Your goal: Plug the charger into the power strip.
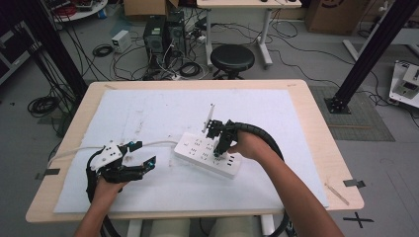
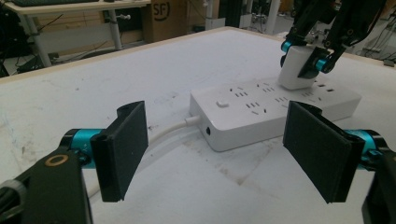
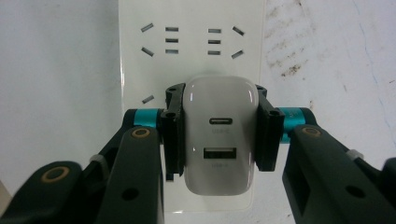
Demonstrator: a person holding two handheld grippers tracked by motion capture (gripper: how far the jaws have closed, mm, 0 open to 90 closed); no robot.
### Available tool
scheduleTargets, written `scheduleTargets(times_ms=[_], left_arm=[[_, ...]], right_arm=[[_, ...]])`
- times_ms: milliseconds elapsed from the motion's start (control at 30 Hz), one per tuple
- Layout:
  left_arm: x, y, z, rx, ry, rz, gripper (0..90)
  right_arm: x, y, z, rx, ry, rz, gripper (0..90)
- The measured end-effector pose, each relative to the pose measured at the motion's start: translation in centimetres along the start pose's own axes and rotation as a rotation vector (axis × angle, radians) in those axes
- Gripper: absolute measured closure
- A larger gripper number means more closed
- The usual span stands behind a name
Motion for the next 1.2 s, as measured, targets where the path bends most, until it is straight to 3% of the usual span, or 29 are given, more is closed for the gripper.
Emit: scheduleTargets(times_ms=[267, 533, 1033, 1200], left_arm=[[0.0, -0.2, 0.0, 0.002, 0.01, -0.008, 22.2], [-0.2, -0.3, 0.3, 0.002, 0.001, -0.011, 22.2], [-0.3, 0.0, 1.3, -0.004, -0.01, -0.015, 22.2], [-0.1, 0.1, 1.4, -0.004, -0.015, -0.012, 22.2]], right_arm=[[0.0, 0.1, 0.2, 0.007, -0.014, 0.022, 63.6], [-0.4, 0.3, 0.5, 0.026, 0.026, 0.047, 63.8], [-0.3, -0.5, 0.8, -0.026, 0.02, 0.036, 63.8], [-0.2, -0.1, 0.9, 0.002, -0.002, 0.05, 63.7]])
Point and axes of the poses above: each handheld gripper's, and its own axes: z roughly forward along the jaws, x roughly out of its top, y roughly to its right, the point moved 3 cm from there along z, roughly forward along the jaws, and after that the axes turned 11 degrees about -x, right-handed, at the moved point
